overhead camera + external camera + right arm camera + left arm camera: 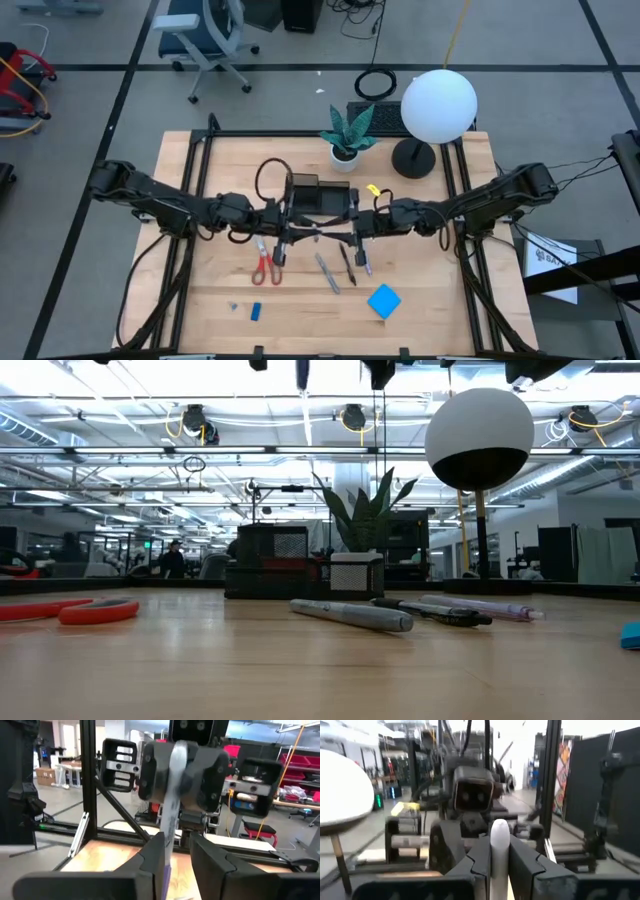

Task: Pick and place office supplies into organizer
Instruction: Put the blue marker into the black desk organizer

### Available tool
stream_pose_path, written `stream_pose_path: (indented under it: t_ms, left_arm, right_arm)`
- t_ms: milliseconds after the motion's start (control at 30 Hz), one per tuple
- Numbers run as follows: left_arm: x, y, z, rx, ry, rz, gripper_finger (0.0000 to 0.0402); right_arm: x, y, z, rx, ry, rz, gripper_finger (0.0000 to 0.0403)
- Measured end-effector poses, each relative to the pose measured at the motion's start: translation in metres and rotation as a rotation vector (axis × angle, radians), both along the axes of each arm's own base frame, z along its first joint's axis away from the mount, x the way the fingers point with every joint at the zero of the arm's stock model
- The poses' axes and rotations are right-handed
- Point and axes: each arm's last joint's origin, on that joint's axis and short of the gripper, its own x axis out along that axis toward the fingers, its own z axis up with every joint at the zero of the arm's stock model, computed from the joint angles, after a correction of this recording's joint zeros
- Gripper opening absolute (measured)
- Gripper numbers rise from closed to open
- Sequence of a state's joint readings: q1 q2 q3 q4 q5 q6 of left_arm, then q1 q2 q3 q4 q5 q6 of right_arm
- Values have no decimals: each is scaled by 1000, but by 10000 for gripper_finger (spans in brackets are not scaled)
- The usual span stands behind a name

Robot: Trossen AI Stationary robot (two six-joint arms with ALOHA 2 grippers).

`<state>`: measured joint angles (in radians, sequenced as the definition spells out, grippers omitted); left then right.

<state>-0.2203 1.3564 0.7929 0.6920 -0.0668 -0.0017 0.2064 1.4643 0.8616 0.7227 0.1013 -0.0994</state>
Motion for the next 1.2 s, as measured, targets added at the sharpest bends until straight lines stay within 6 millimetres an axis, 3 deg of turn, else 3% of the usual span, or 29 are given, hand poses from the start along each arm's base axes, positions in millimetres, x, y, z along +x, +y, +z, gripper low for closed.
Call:
stream_pose_path:
  t_ms: [200,367,667,867,1200]
  left_arm:
    - [-5,0,5,-94,17,-24,44]
    - [-5,0,4,-179,52,-37,44]
    - [-5,3,3,-256,72,-37,44]
    - [-4,10,6,-395,62,-41,44]
    - [0,10,5,-547,50,-72,44]
  right_arm:
    - [-12,10,10,-144,-6,34,84]
    - [-20,33,10,-450,-32,84,84]
    - [-37,67,9,-1066,-28,-93,84]
    - [-42,79,3,-1333,22,-141,86]
    - [-32,86,-10,-1557,47,-205,175]
